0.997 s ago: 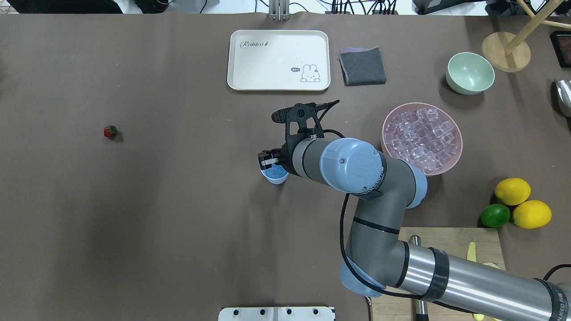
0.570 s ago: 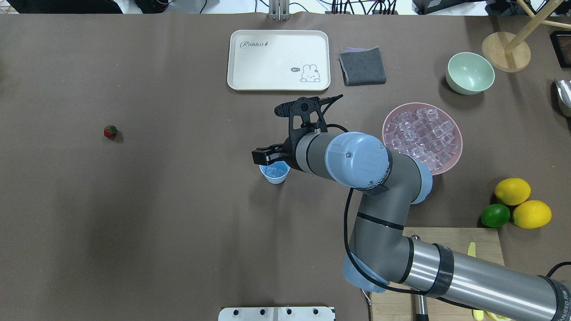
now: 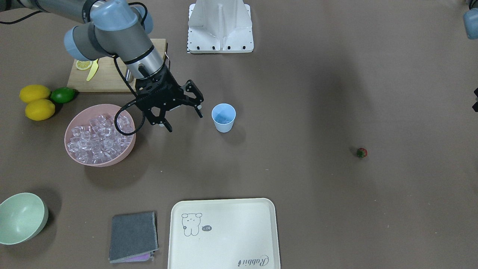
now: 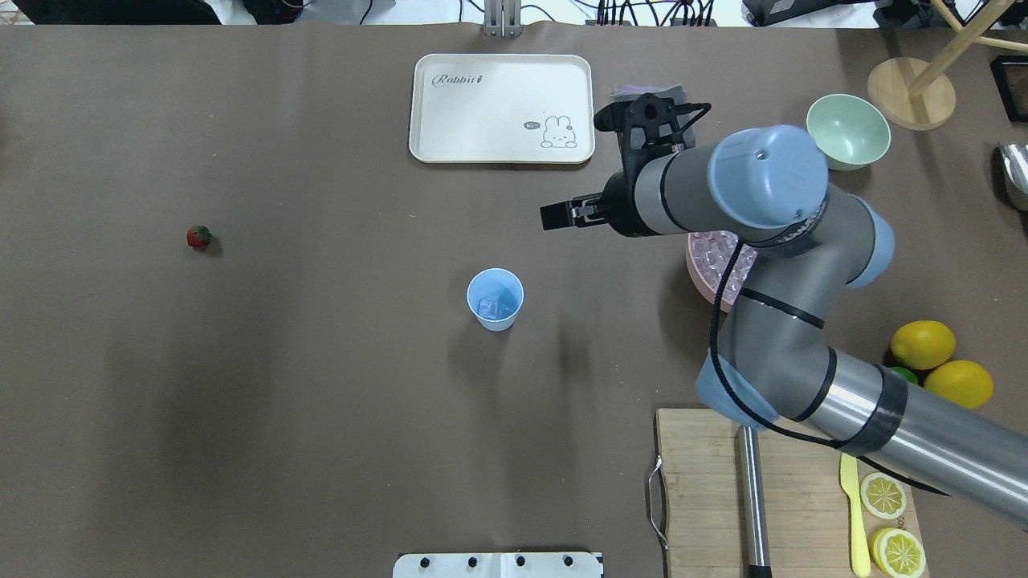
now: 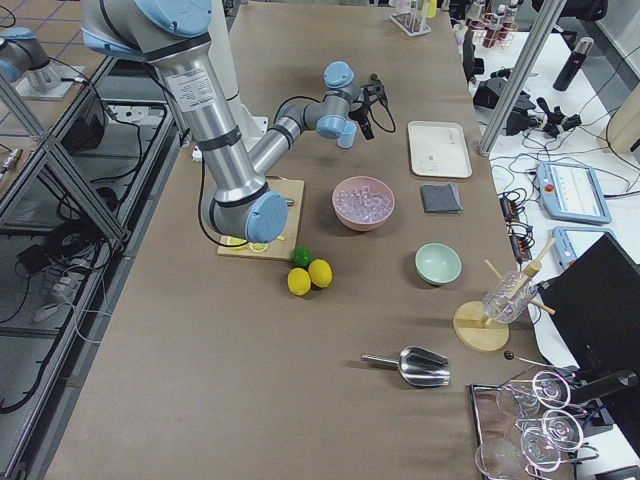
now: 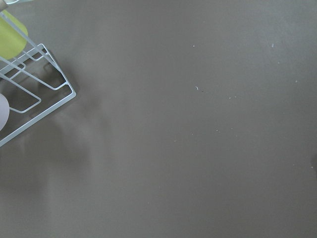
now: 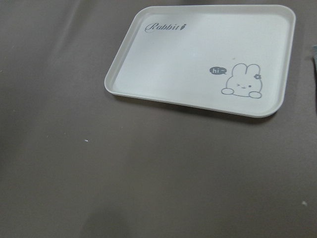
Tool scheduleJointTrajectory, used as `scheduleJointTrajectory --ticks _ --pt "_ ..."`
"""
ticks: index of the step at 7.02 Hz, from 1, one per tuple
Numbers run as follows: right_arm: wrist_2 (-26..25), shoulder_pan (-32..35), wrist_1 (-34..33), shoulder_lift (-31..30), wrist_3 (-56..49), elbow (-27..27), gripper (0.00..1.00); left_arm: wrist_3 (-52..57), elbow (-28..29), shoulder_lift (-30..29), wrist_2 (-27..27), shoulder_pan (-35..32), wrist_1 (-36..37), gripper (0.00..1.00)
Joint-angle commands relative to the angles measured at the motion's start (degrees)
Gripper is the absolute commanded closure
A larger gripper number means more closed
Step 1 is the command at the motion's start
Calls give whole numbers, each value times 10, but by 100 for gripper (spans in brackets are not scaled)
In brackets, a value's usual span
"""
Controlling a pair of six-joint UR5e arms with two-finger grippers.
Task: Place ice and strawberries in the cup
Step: 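Move the right gripper back over the pink ice bowl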
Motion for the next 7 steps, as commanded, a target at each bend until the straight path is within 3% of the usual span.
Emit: scheduleJointTrajectory --ticks 1,4,7 --pt "46 47 3 -71 0 40 0 0 -1 -1 1 6 -3 2" --pt "45 83 3 -146 -2 51 2 0 -3 -2 2 11 -5 2" --pt "36 92 4 -195 -25 47 15 0 -2 -2 4 10 -13 2"
